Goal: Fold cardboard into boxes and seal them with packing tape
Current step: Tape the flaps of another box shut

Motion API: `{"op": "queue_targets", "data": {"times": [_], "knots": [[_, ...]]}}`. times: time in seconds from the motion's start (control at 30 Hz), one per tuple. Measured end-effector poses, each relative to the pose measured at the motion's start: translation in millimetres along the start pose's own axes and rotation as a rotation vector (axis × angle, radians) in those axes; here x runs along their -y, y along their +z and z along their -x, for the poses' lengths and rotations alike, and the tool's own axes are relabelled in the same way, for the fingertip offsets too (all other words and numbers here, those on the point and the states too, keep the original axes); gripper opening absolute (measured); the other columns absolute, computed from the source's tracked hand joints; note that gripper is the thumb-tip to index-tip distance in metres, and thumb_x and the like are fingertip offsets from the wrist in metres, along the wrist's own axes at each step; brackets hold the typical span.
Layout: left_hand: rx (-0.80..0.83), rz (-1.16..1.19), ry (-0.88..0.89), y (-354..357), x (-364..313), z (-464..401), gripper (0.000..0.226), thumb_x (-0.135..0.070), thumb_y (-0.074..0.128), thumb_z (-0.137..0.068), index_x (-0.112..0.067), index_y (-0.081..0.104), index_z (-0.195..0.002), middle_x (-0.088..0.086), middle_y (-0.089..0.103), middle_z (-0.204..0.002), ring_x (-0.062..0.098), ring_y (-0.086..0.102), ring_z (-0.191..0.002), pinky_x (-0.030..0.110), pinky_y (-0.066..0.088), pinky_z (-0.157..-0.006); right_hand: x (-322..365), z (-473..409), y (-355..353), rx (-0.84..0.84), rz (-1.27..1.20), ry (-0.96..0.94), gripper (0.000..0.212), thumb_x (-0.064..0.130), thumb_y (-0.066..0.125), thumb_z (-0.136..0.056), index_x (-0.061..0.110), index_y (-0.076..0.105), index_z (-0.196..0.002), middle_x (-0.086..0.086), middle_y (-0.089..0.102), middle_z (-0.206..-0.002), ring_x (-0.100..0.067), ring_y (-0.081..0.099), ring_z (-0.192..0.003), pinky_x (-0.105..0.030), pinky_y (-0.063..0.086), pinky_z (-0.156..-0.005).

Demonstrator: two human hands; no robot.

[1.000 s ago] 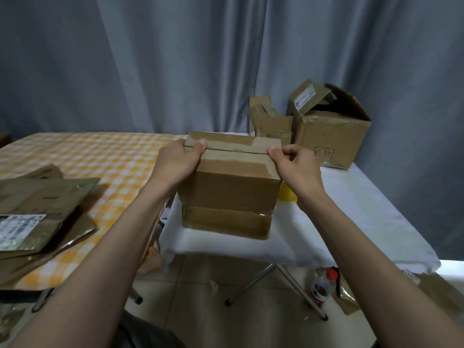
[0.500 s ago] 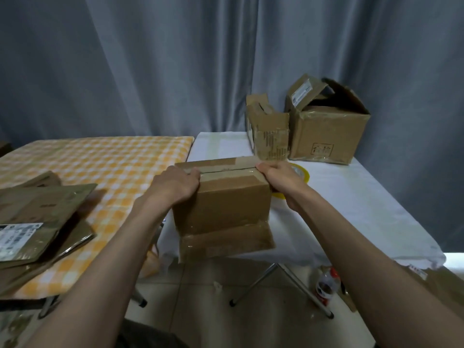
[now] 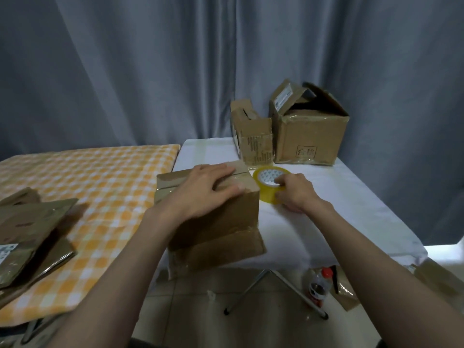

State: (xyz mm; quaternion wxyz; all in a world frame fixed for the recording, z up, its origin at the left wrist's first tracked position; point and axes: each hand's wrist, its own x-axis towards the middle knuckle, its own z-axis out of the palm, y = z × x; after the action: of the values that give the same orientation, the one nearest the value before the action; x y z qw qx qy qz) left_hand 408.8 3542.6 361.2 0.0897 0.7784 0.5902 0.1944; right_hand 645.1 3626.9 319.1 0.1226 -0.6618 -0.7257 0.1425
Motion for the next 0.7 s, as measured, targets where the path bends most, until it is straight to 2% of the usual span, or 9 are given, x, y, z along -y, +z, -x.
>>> {"op": "queue_targets", "data": {"times": [0.07,0.13,0.2,0.27,0.33,0.4,0.53,0.63,0.7], "knots": [[0.106,-0.102,-0.048,5.2,-0.9,0.6,0.089,-0.087,0.039,-0.076,-0.042,0.029,-0.152,-0.016,0.023,-0.161,0.017,0.017,-0.147,0.045,0.02,-0.118,-3.0,-0.4,7.5,-0.052,0.121,-0.08,0.039,0.026,0.068,-0.087,0.024,0.067,-0.127,-0.011,0.062,-0.13,-0.03,0.048,-0.125,-0.039,0.037,-0.105],[0.062,-0.149,-0.041,10.2,-3.8,-0.2,0.086,-0.086,0.034,-0.078,-0.04,0.032,-0.151,-0.012,0.027,-0.159,0.02,0.021,-0.144,0.045,0.024,-0.116,-2.9,1.5,10.3,-0.124,0.102,-0.13,0.033,0.02,0.07,-0.086,0.021,0.07,-0.118,-0.011,0.065,-0.124,-0.03,0.051,-0.121,-0.039,0.039,-0.102],[-0.029,-0.133,-0.064,11.1,-11.3,-6.2,0.078,-0.081,0.025,-0.084,-0.033,0.047,-0.142,-0.006,0.042,-0.147,0.022,0.034,-0.132,0.043,0.032,-0.109,-3.3,4.2,5.1,-0.164,-0.017,-0.121,0.027,0.015,0.069,-0.085,0.016,0.07,-0.112,-0.013,0.065,-0.118,-0.032,0.056,-0.112,-0.04,0.047,-0.095],[-0.123,-0.171,-0.069,11.4,-21.5,-17.5,0.059,-0.067,0.031,-0.093,-0.025,0.06,-0.123,-0.002,0.053,-0.127,0.022,0.041,-0.117,0.04,0.039,-0.099,-4.2,9.7,-7.2,-0.2,-0.184,-0.106,0.022,0.014,0.069,-0.087,0.013,0.068,-0.109,-0.011,0.064,-0.114,-0.032,0.058,-0.105,-0.039,0.049,-0.087],[-0.191,-0.172,-0.032,11.1,-32.4,-30.3,0.03,-0.045,0.051,-0.096,-0.019,0.064,-0.107,-0.001,0.054,-0.113,0.021,0.042,-0.108,0.035,0.041,-0.09,-8.2,16.9,-22.6,-0.235,-0.322,-0.133,0.019,0.011,0.07,-0.087,0.014,0.068,-0.105,-0.008,0.064,-0.108,-0.027,0.057,-0.101,-0.032,0.042,-0.079],[-0.206,-0.013,-0.017,7.8,-39.7,-43.0,0.011,-0.023,0.064,-0.089,-0.019,0.064,-0.1,-0.002,0.054,-0.105,0.017,0.048,-0.101,0.026,0.04,-0.082,-15.1,27.8,-36.0,-0.257,-0.408,-0.171,0.02,0.01,0.072,-0.086,0.015,0.069,-0.105,-0.001,0.064,-0.105,-0.019,0.054,-0.097,-0.027,0.037,-0.075],[-0.262,0.189,-0.004,1.2,-48.7,-61.4,0.018,-0.011,0.063,-0.089,-0.017,0.07,-0.104,-0.001,0.064,-0.103,0.01,0.058,-0.085,0.017,0.041,-0.073,-30.9,49.7,-49.5,-0.276,-0.531,-0.203,0.021,0.009,0.073,-0.086,0.019,0.07,-0.104,0.007,0.064,-0.102,-0.004,0.054,-0.089,-0.004,0.036,-0.069],[-0.249,0.207,0.057,-0.5,-59.0,-72.9,0.027,-0.019,0.057,-0.098,-0.017,0.069,-0.122,-0.001,0.067,-0.114,0.011,0.06,-0.093,0.02,0.043,-0.081,-37.6,58.9,-55.4,-0.272,-0.562,-0.255,0.019,0.008,0.073,-0.087,0.018,0.07,-0.102,0.006,0.067,-0.101,0.003,0.056,-0.09,-0.004,0.038,-0.073],[-0.185,0.271,0.112,0.1,-67.5,-77.6,0.032,-0.019,0.053,-0.101,-0.018,0.065,-0.13,0.0,0.066,-0.12,0.013,0.06,-0.102,0.022,0.044,-0.088,-39.9,63.8,-59.1,-0.256,-0.588,-0.286,0.018,0.009,0.073,-0.087,0.019,0.07,-0.102,0.007,0.068,-0.103,-0.004,0.058,-0.096,-0.015,0.044,-0.081]]}}
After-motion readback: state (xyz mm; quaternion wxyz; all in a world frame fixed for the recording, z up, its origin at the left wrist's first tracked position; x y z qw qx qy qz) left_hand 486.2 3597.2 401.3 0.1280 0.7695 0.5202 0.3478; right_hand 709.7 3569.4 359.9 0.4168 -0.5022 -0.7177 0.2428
